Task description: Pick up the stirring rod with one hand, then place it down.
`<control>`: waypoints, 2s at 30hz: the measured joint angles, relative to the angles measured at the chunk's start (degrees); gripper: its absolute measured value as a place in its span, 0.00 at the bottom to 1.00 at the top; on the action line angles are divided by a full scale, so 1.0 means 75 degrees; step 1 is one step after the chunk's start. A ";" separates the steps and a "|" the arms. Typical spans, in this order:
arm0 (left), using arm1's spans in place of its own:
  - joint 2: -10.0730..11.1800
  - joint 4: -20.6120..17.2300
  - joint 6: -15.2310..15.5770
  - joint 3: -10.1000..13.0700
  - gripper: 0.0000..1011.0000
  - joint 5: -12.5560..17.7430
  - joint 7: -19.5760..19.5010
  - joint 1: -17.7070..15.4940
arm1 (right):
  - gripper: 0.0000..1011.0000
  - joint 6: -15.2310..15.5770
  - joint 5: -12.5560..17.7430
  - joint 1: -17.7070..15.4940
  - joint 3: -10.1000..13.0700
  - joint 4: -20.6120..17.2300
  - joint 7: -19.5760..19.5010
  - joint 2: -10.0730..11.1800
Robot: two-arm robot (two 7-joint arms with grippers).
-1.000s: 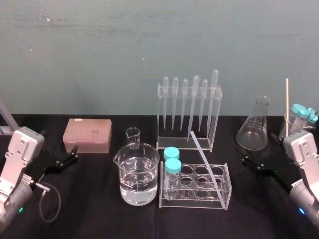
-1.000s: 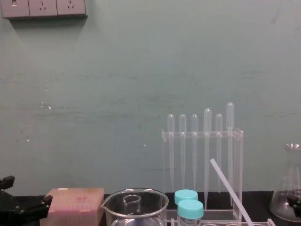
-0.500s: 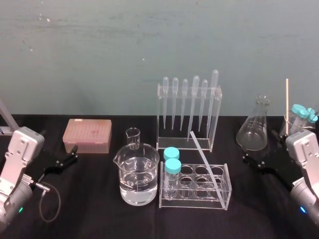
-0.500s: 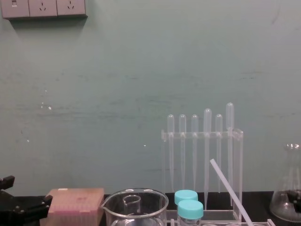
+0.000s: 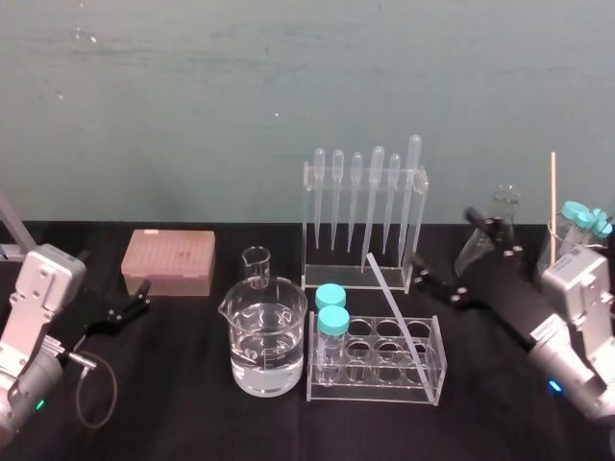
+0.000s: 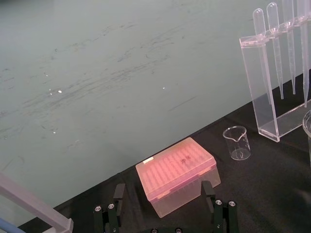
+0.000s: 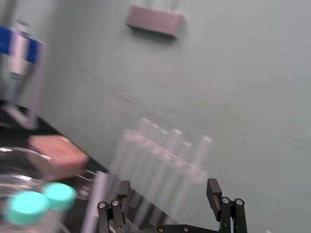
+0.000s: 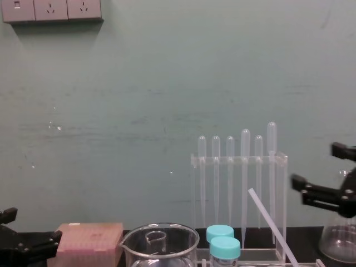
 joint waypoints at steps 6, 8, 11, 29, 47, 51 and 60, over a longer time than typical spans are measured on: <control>0.0000 0.0000 0.0000 0.0000 0.99 0.0000 0.0000 0.0000 | 0.99 0.0022 0.0660 0.0283 -0.0250 0.0173 0.1183 -0.0163; 0.0000 0.0000 0.0000 0.0000 0.99 0.0000 0.0000 0.0000 | 0.99 0.0254 0.1128 0.0405 -0.0286 0.0299 0.1684 -0.0250; 0.0000 0.0000 0.0000 0.0000 0.99 0.0000 0.0000 0.0000 | 0.99 0.0745 0.1879 0.0555 -0.0269 0.0491 0.2352 -0.0374; 0.0000 0.0000 0.0000 0.0000 0.99 0.0000 0.0000 0.0000 | 0.99 0.3256 0.3296 0.1111 -0.0111 0.1317 0.3455 -0.0805; 0.0000 0.0000 0.0000 0.0000 0.99 -0.0001 0.0000 0.0000 | 0.99 0.3519 0.3271 0.1161 -0.0142 0.1350 0.3413 -0.0812; 0.0000 0.0000 0.0000 0.0000 0.99 0.0000 0.0000 0.0000 | 0.93 0.3510 0.3272 0.1158 -0.0142 0.1348 0.3415 -0.0812; 0.0000 0.0000 0.0000 0.0000 0.99 0.0000 0.0000 0.0000 | 0.70 0.3493 0.3277 0.1152 -0.0142 0.1344 0.3419 -0.0812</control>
